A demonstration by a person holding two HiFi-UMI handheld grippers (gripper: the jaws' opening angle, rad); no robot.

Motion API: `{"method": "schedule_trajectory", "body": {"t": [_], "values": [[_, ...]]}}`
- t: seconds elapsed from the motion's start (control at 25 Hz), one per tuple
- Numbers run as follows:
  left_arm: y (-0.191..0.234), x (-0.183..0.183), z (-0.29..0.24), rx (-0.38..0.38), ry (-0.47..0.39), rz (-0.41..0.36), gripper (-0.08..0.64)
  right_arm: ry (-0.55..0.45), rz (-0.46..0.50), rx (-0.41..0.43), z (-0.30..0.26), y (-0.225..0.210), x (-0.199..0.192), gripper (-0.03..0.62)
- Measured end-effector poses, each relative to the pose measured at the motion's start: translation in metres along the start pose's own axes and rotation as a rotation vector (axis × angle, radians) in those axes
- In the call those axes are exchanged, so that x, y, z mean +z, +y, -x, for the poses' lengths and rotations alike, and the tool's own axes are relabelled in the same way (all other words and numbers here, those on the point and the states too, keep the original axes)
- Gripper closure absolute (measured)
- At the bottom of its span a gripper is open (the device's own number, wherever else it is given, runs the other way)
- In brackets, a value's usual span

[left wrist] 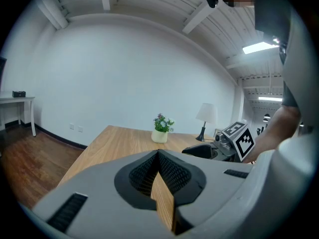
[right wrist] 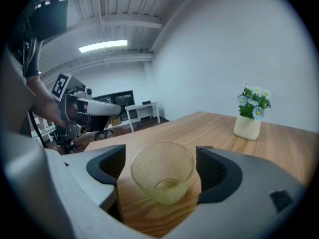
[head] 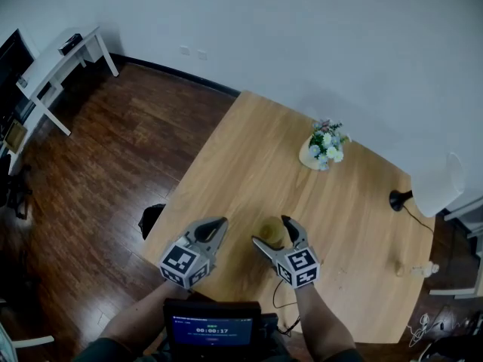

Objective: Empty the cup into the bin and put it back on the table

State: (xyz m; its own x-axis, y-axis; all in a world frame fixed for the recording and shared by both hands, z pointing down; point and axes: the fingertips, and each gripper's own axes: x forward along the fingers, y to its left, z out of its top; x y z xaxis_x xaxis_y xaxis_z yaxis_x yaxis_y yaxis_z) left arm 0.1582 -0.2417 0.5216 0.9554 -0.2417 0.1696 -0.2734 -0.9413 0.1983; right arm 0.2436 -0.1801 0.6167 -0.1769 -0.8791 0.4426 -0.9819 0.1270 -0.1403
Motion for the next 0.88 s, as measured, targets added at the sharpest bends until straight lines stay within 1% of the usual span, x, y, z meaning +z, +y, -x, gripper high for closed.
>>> {"method": "schedule_trajectory", "body": {"t": [0.12, 0.2, 0.48, 0.6, 0.8, 0.88], "values": [[0.003, -0.004, -0.001, 0.021, 0.012, 0.022, 0.568, 0.038, -0.001, 0.01, -0.004, 0.001, -0.011, 0.14], [0.003, -0.008, -0.002, 0.018, 0.019, 0.021, 0.568, 0.05, 0.006, 0.004, -0.006, 0.001, -0.015, 0.14], [0.009, -0.037, -0.009, 0.029, 0.075, 0.035, 0.568, 0.084, 0.014, -0.015, -0.015, -0.001, -0.027, 0.14], [0.012, -0.051, -0.014, 0.027, 0.103, 0.032, 0.568, 0.089, 0.012, -0.023, -0.019, -0.004, -0.029, 0.141], [0.025, -0.067, -0.021, 0.061, 0.132, 0.049, 0.568, 0.098, 0.004, -0.024, -0.023, -0.004, -0.032, 0.141], [0.03, -0.072, -0.024, 0.066, 0.14, 0.052, 0.568, 0.103, 0.005, -0.023, -0.025, -0.004, -0.034, 0.15]]}}
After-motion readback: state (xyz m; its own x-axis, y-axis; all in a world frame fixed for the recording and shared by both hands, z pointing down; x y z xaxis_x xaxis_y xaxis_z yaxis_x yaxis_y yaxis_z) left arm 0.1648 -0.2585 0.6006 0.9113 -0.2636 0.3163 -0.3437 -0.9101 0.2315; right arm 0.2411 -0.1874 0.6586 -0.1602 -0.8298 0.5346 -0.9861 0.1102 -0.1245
